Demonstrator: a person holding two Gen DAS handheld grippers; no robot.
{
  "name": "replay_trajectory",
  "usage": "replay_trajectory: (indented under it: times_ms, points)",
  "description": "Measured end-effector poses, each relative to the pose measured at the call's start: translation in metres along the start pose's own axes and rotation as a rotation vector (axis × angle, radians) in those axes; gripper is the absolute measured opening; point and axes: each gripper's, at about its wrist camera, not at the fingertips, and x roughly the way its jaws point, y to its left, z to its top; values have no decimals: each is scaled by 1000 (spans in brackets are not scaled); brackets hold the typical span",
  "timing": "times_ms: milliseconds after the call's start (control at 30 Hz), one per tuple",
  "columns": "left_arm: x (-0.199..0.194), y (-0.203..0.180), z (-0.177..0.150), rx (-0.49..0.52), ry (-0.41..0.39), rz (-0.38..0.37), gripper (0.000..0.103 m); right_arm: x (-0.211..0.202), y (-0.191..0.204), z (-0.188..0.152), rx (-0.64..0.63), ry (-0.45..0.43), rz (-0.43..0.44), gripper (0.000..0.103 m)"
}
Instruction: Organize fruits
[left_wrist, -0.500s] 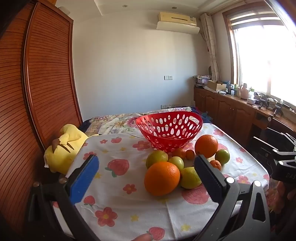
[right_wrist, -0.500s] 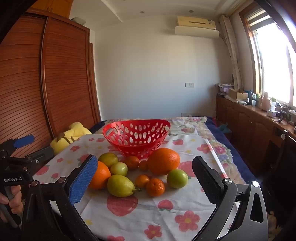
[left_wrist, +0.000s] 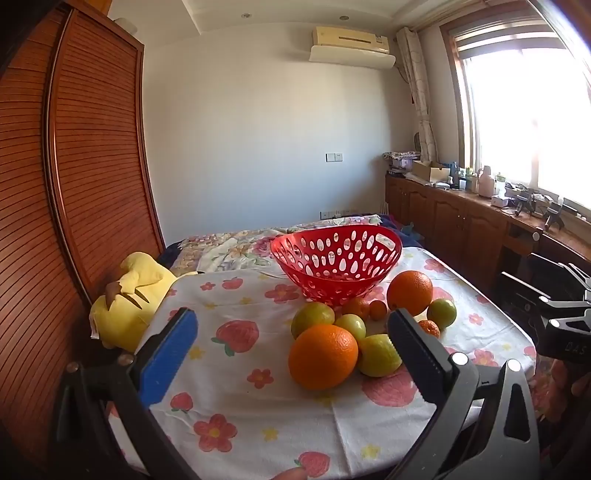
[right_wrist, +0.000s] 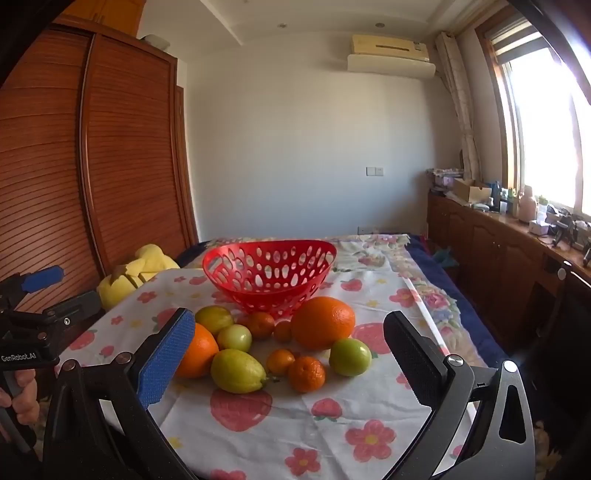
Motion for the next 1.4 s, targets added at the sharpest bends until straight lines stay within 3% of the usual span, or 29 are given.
replay_trajectory:
  times_ms: [1400]
  points:
    - [-8,-1,2,8,-16,-3,103,-8,4,5,1,-10,5,103]
